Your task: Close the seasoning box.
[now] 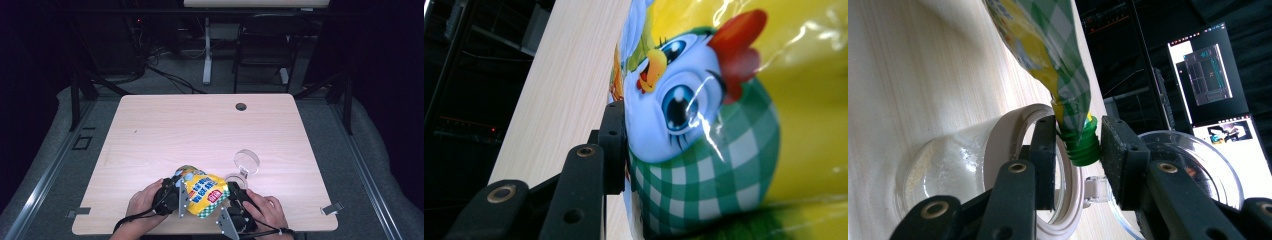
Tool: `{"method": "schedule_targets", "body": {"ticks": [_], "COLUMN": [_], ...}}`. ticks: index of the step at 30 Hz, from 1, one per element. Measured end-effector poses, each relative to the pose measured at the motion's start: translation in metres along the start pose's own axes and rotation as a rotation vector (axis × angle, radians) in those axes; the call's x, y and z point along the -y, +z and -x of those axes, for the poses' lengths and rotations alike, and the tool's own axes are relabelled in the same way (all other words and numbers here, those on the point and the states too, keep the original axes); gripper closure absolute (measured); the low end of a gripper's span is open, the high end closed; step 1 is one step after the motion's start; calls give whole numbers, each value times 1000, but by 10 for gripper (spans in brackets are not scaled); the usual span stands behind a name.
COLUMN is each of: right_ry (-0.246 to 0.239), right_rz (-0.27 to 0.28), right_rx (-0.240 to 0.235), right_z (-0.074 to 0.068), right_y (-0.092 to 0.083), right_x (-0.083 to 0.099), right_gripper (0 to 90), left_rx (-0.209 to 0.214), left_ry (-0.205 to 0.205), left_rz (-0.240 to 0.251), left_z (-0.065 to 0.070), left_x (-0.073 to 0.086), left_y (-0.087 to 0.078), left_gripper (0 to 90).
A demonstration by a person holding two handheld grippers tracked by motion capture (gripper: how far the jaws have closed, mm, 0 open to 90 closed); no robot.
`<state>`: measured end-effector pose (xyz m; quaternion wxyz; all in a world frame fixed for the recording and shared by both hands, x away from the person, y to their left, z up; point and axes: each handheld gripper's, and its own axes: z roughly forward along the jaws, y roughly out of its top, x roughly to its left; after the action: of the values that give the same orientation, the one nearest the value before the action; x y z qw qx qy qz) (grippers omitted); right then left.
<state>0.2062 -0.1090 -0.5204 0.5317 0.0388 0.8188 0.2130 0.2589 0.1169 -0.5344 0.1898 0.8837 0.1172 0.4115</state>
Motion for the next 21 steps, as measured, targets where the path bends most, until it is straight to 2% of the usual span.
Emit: {"method": "schedule_targets", "body": {"ticks": [6,12,19,21], "right_ry": [-34,-50,-29,-7], "right_rz": [-6,-23,-26,-21], "right_rx": [6,-9,-8,-5], "right_z": [-1,-3,-3,-3], "right_y": [3,6,7,7], "right_x": [-1,-2,-2,-2], "right_gripper": [690,707,712,713], "left_rx": [8,1,-12,-18], "left_ry": [17,76,133,150], "left_rz": [-15,-46,-80,-87], "left_z": [-3,-8,-15,-18], "left_x": [-2,-6,-13,-16], "left_y": [0,-1,-4,-5], "left_gripper": [681,681,681,681]}}
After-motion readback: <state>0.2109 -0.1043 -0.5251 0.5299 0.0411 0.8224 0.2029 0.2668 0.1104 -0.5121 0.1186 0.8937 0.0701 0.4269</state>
